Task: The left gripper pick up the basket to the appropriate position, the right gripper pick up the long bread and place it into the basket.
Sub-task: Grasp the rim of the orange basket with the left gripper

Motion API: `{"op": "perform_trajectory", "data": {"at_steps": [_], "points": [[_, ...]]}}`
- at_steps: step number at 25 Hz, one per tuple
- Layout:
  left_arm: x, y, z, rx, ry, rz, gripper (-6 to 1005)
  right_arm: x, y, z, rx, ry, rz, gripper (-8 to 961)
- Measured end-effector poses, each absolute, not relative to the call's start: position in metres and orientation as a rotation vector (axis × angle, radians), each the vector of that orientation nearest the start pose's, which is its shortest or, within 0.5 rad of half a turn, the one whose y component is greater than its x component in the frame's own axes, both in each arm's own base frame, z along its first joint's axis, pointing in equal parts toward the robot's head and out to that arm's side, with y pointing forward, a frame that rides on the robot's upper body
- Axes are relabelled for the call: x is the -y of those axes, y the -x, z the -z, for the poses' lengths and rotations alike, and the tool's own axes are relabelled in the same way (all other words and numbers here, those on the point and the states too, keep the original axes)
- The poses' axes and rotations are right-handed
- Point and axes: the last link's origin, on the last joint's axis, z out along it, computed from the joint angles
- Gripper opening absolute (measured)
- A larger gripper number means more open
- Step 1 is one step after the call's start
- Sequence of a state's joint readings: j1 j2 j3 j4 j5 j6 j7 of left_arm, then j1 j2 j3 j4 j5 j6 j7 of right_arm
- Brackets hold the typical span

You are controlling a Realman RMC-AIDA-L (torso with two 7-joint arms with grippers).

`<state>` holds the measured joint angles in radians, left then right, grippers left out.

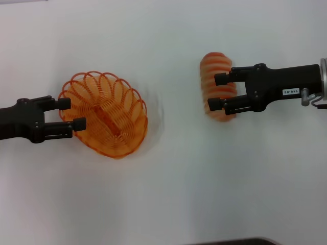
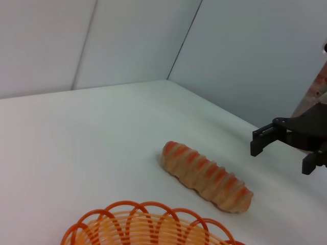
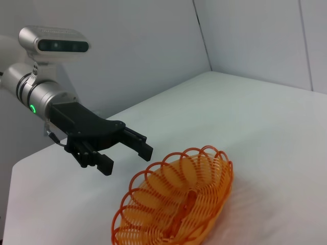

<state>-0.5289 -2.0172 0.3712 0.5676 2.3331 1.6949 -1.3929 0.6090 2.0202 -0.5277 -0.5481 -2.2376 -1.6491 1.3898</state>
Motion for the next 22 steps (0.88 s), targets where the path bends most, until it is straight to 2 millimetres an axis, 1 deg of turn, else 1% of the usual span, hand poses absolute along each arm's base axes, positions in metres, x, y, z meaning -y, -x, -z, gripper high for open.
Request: {"op": "perform_trajectory", "data": {"at_steps": [17,20,22], "points": [[-0.300,0.303,-0.020,0.872,2.760,0.648,841,-0.327,-0.271,-0.004,-0.706,2.855,-0.611,854],[-0.305,0.297,-0.026,0.874,2.776,0.658,838,-0.326,-0.272,-0.004,-0.705,2.853,-0.613,854],[-0.312,0.291,-0.031,0.883,2.779,0.653,836,-0.324,-0.273,-0.003,-0.706,2.853,-0.618,854]]}}
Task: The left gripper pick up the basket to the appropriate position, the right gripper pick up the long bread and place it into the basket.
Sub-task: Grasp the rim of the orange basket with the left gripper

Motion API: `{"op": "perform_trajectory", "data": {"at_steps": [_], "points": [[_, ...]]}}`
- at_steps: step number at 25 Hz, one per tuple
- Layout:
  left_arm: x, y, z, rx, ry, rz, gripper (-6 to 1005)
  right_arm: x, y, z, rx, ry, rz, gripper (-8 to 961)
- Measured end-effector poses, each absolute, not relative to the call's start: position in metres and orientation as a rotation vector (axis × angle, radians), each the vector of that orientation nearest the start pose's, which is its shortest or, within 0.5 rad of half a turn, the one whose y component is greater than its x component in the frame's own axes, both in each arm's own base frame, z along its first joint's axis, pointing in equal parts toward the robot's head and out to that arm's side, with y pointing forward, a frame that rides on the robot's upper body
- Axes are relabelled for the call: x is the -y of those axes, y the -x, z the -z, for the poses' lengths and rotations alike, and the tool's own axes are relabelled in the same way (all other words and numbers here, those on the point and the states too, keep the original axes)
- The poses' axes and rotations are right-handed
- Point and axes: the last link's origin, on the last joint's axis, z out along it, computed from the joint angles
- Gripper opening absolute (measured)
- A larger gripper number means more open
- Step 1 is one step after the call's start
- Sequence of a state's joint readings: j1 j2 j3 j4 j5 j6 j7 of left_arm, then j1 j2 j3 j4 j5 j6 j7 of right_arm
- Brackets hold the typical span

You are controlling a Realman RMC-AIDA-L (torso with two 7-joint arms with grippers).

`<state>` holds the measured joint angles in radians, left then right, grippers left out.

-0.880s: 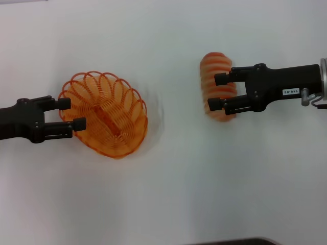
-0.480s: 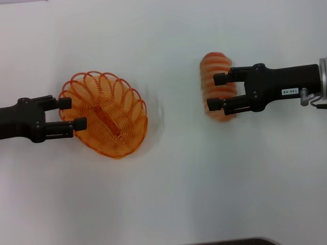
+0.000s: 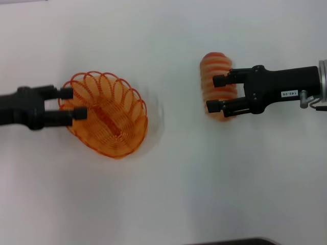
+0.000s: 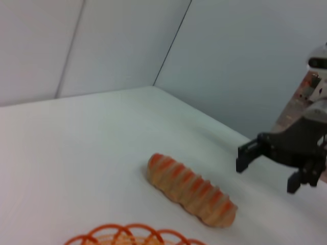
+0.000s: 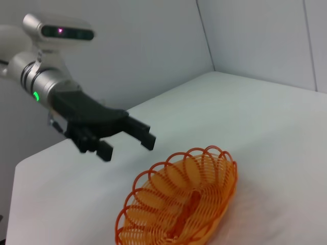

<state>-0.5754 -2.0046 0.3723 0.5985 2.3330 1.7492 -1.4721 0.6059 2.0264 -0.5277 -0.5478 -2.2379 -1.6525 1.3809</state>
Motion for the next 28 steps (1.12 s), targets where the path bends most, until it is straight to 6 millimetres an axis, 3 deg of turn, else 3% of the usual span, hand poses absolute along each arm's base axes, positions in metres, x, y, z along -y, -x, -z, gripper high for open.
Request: {"op": "perform_trajectory", "data": {"at_steps": [9,18,24,28], "points": [[-0.354,0.257,-0.055,0.936,2.772,0.504,826,-0.319,-0.275,-0.001,-0.684,2.850,-0.629,855],[-0.394,0.226,-0.067,1.077,2.707,0.148,817,-0.319,-0.276,-0.001,-0.654,2.846,-0.633,855],[-0.409,0.209,-0.061,1.044,2.690,-0.097,810,-0.319,-0.277,-0.002,-0.648,2.838,-0.635,854],[-0.413,0.206,-0.043,1.014,2.663,-0.250,806,-0.318,-0.278,-0.002,-0.640,2.835,-0.632,854]]}}
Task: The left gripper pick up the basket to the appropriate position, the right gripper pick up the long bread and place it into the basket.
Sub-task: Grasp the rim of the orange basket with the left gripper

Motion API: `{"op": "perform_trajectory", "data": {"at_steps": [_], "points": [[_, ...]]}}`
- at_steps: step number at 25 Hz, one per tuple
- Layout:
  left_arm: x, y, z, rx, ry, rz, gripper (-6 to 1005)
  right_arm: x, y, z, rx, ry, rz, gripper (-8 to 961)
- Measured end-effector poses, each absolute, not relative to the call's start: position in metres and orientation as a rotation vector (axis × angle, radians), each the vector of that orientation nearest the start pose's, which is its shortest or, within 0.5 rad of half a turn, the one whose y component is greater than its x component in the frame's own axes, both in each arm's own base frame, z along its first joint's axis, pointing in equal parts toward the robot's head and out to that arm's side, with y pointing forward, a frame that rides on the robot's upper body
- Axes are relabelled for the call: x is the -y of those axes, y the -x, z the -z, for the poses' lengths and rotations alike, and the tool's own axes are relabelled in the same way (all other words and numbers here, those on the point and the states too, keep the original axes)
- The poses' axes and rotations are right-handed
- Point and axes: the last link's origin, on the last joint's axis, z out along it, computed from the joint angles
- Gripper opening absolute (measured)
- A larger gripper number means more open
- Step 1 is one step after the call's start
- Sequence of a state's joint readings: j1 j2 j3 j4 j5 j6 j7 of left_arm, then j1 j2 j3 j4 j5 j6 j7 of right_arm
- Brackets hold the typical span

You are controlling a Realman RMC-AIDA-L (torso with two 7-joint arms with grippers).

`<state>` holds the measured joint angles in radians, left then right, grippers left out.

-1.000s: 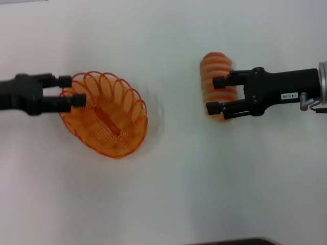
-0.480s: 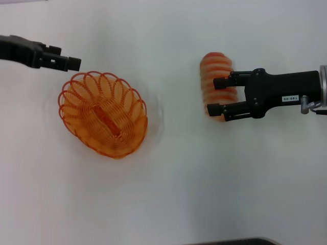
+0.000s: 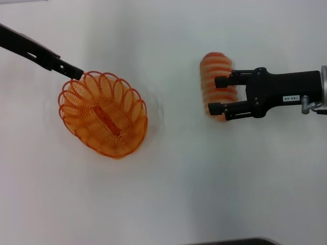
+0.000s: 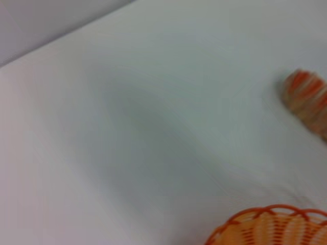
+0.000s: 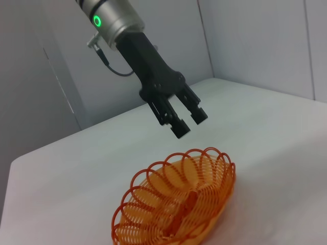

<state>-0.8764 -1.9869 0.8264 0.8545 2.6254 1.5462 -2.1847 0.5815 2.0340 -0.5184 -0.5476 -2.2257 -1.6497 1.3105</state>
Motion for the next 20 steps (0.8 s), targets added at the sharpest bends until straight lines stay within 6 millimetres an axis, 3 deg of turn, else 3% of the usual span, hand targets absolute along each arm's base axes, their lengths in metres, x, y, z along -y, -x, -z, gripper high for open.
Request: {"op": "perform_trajectory", "data": {"at_steps": [10,20], "points": [[-0.415,0.213,0.003,0.956,2.617,-0.421,796,-0.320,-0.279,-0.002,-0.641,2.827,-0.627,854],[-0.414,0.211,0.018,0.944,2.626,-0.434,785,-0.323,-0.277,-0.002,-0.635,2.824,-0.623,855]]}}
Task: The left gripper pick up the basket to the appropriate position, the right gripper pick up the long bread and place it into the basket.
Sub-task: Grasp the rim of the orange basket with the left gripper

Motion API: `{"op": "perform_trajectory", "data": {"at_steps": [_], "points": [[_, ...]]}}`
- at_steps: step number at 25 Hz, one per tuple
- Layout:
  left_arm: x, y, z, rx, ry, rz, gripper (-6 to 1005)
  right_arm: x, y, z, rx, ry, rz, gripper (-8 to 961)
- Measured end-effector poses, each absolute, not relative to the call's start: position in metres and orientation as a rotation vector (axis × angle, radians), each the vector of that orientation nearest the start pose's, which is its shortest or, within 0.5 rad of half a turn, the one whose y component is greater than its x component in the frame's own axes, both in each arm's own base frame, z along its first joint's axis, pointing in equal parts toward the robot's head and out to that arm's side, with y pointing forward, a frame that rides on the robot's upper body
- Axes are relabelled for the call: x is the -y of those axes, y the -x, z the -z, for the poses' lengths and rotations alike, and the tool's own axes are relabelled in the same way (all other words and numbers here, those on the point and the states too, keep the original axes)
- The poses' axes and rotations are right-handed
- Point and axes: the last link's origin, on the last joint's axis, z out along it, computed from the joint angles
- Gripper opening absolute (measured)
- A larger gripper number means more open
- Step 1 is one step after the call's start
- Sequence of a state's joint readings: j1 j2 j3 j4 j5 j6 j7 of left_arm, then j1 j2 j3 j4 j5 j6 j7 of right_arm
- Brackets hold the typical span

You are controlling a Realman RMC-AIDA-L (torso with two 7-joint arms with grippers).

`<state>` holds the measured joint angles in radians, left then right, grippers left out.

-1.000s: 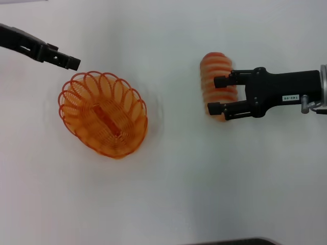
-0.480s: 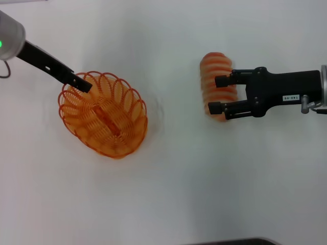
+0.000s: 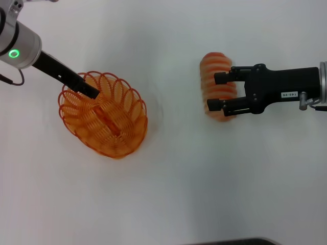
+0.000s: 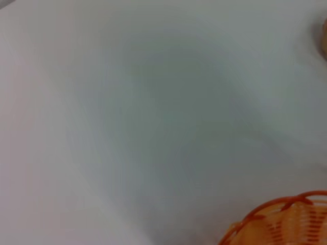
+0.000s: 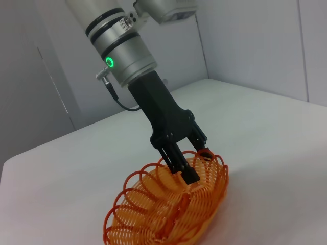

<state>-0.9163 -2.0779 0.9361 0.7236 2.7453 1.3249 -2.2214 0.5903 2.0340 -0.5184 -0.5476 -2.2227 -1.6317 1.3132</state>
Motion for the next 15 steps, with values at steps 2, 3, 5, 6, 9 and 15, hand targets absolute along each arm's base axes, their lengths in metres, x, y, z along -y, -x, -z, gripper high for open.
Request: {"op": "perform_trajectory", "data": {"at_steps": [2,3,5,6,9,15], "points": [[-0.4144,0.2098,0.0182,0.949,2.626,-0.424,742,-0.3236,-0.2770,-0.0020,-0.633,2.821,-0.620,855],[-0.4146,0.2096,0.0177,0.952,2.626,-0.418,721,-0.3238,-0.2772,-0.0019,-0.634,2.819,-0.618,855],[-0.4147,0.2098,0.0167,0.959,2.625,-0.412,678,-0.3241,-0.2778,-0.0019,-0.635,2.816,-0.614,855],[-0.4147,0.2098,0.0163,0.961,2.626,-0.411,657,-0.3240,-0.2783,-0.0019,-0.637,2.814,-0.613,855],[-0.4146,0.2101,0.0156,0.963,2.626,-0.413,592,-0.3239,-0.2794,-0.0029,-0.637,2.811,-0.609,855],[-0.4157,0.2125,0.0140,0.950,2.615,-0.434,375,-0.3242,-0.2793,-0.0034,-0.632,2.811,-0.607,855]]}}
